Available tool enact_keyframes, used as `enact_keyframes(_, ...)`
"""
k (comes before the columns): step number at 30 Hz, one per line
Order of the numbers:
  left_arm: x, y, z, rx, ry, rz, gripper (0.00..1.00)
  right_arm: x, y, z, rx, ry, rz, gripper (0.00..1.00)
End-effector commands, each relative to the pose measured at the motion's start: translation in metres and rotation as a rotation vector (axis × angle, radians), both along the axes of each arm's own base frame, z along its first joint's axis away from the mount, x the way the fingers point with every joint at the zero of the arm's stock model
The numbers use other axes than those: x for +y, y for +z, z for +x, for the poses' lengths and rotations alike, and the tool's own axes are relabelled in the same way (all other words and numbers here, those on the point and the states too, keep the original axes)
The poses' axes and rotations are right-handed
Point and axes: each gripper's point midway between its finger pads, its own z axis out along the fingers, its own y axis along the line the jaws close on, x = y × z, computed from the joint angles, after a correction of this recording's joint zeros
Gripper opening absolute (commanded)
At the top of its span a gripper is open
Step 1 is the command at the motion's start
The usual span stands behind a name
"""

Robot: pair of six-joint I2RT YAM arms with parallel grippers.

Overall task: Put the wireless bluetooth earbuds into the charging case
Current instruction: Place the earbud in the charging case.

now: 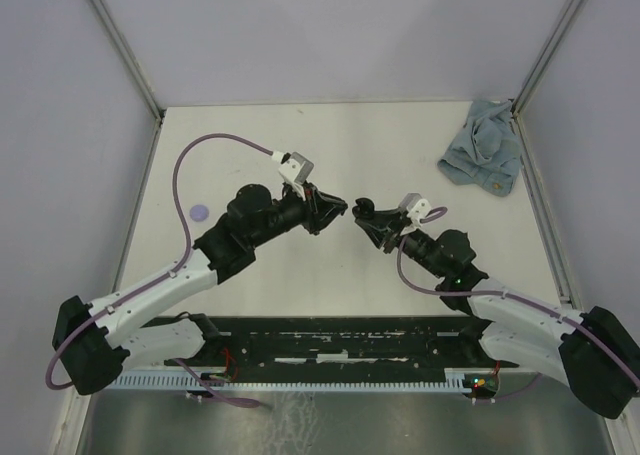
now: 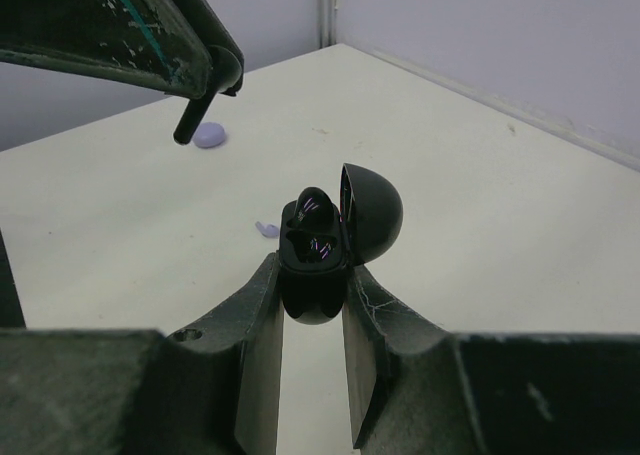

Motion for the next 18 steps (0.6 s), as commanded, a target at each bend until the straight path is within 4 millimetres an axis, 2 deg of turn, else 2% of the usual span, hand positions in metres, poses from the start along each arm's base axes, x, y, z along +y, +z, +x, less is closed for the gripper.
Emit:
enact_keyframes(1,-0.012,0.035,-0.012,-0.12,-0.077,-0.095,0.21,0.014,0.052,-0.008,-0.091,0.081,0.137,0.02)
enact_keyframes(11,-0.026,0.034,-0.008,-0.145,-0.086,-0.091,0.21,0.021,0.065,-0.015,-0.1,0.138,0.184,0.02)
enact_keyframes(18,-0.029,0.03,-0.004,-0.162,-0.07,-0.071,0.21,0.024,0.068,-0.02,-0.096,0.167,0.199,0.02)
